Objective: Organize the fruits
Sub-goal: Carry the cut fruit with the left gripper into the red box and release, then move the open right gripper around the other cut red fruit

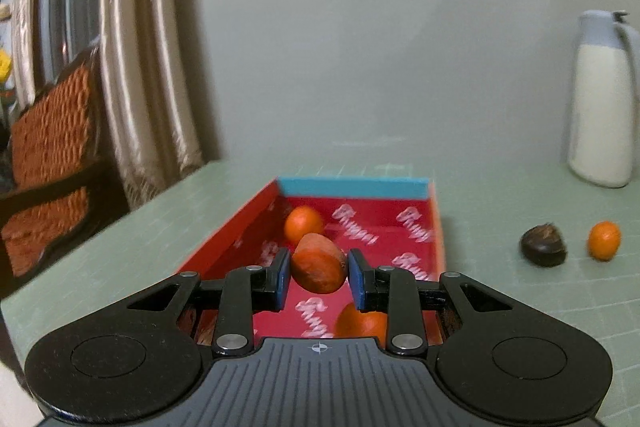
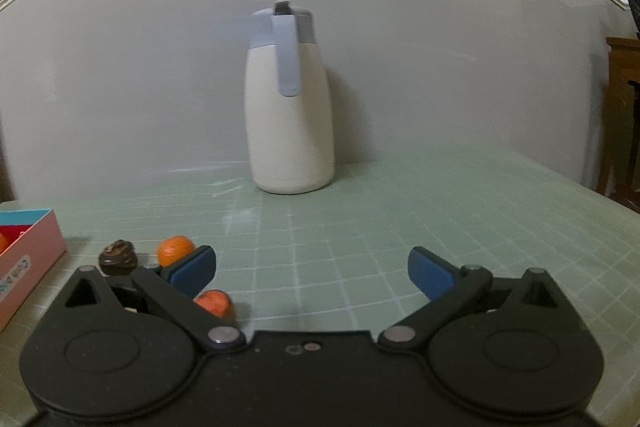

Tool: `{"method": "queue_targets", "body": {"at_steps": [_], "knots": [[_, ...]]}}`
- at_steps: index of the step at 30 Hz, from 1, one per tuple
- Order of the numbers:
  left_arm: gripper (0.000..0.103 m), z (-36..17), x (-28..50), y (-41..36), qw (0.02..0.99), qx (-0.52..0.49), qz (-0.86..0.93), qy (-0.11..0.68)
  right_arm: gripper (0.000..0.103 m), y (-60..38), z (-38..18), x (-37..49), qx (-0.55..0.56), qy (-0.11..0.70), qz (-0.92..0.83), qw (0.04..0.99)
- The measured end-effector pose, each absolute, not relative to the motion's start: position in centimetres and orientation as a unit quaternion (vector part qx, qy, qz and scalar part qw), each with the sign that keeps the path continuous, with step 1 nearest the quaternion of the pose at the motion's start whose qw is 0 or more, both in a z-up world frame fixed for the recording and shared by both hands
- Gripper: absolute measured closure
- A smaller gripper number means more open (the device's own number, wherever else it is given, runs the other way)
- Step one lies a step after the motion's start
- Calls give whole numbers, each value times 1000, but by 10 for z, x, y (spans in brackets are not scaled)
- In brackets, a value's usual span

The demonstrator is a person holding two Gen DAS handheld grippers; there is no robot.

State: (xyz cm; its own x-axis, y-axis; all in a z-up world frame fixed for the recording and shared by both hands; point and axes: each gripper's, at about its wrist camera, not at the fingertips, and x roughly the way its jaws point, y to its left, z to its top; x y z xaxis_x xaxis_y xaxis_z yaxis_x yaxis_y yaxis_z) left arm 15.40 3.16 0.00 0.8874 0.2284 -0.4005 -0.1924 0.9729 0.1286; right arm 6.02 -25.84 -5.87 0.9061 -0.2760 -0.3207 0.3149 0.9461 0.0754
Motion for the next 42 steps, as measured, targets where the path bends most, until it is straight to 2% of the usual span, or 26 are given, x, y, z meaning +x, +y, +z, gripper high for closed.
{"method": "queue_targets", "body": {"at_steps": [11,20,21,22,23,24,25,37,42], "knots": [[72,-15,163,66,952,-3,131,277,0,-235,-58,69,50,153,-127,979],[72,-14,161,68,953,3,125,277,0,-230,-60,72,48,154,-119,980],[69,-13,160,69,953,-2,123,276,0,-231,-60,72,47,154,-118,980],[58,-12,159,70,954,-6,121,275,0,-230,-60,71,46,154,-116,980],[32,-11,158,70,954,-10,124,271,0,-230,-60,71,46,153,-114,980],[21,-10,156,71,955,-13,133,266,0,-230,-61,70,46,153,-113,981],[13,-8,153,71,956,-14,140,256,0,-230,-61,70,44,154,-112,981],[13,9,117,79,966,-21,150,211,0,-235,-61,70,56,162,-107,979],[6,13,100,90,966,-21,169,197,0,-234,-63,74,67,175,-100,977]]}}
